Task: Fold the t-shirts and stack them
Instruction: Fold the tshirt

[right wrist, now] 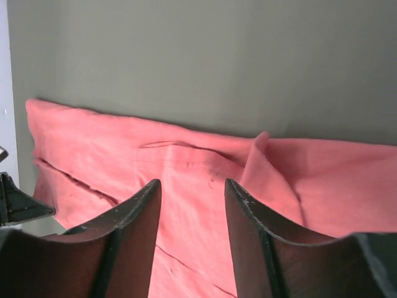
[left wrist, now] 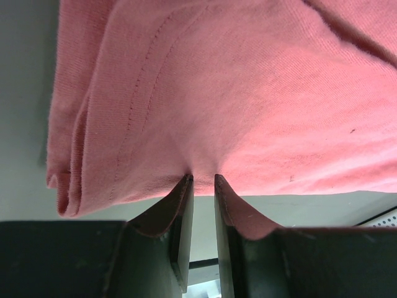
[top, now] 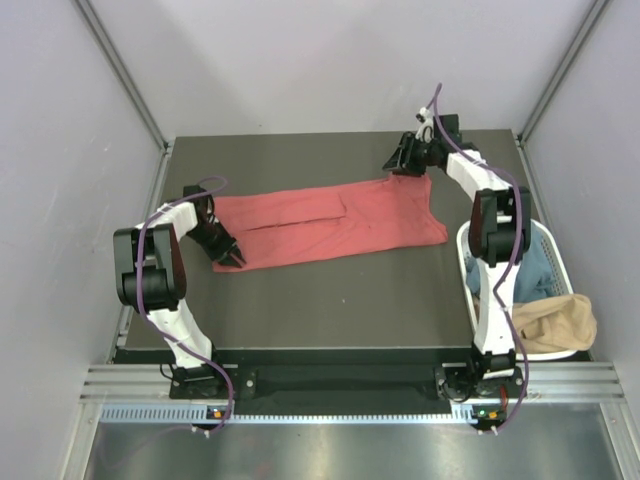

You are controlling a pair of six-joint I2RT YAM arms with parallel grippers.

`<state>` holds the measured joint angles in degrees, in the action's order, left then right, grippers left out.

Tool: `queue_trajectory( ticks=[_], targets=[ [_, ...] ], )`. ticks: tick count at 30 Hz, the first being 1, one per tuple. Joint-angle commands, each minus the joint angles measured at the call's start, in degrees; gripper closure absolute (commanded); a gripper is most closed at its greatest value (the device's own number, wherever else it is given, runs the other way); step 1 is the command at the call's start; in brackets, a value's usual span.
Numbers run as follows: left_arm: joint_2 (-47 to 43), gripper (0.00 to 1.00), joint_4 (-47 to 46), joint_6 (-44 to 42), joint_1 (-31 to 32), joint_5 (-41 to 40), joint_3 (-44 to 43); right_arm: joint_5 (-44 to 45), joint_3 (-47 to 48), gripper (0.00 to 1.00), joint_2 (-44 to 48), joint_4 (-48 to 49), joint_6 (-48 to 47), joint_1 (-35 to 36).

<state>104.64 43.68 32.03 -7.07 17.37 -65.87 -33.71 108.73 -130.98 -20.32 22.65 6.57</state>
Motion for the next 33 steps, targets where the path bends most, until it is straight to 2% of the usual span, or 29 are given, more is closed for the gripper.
queue_trajectory(
  ticks=[1,10,20,23,26,27,30,33],
  targets=[
    [-1.81,0.75,-0.62,0.4,-0.22,1.09,-0.14,1.55,6.04,0.53,-1.2,-1.3,-2.79,-0.94],
    [-2.16,0.75,0.35,0.05,-0.22,0.83,-0.23,0.84,13.79,0.51,-9.03,-2.8,-2.79,-1.12],
    [-2.07,0.75,0.53,0.05,-0.22,0.92,-0.05,0.4,13.18,0.54,-11.14,-2.98,-3.23,-0.86],
    [-1.9,0.75,0.26,0.14,-0.22,1.18,-0.4,-0.21,12.3,0.6,-10.53,-2.27,-2.71,-0.77],
    [-1.54,0.75,0.09,0.14,-0.23,1.35,-0.76,-0.39,11.68,0.72,-10.0,-1.66,-1.56,-0.77],
    [-1.37,0.75,0.09,0.05,-0.22,1.36,-0.84,-0.3,11.68,0.82,-9.82,-1.74,-1.3,-0.77],
    [-1.02,0.75,-0.17,-0.13,-0.22,1.44,-0.76,0.14,11.42,1.0,-8.77,-2.53,-0.51,-0.77],
    [-0.67,0.75,-0.7,-0.13,-0.31,1.79,-0.67,2.24,8.54,1.0,-5.88,-3.24,-0.24,-0.68]
  ],
)
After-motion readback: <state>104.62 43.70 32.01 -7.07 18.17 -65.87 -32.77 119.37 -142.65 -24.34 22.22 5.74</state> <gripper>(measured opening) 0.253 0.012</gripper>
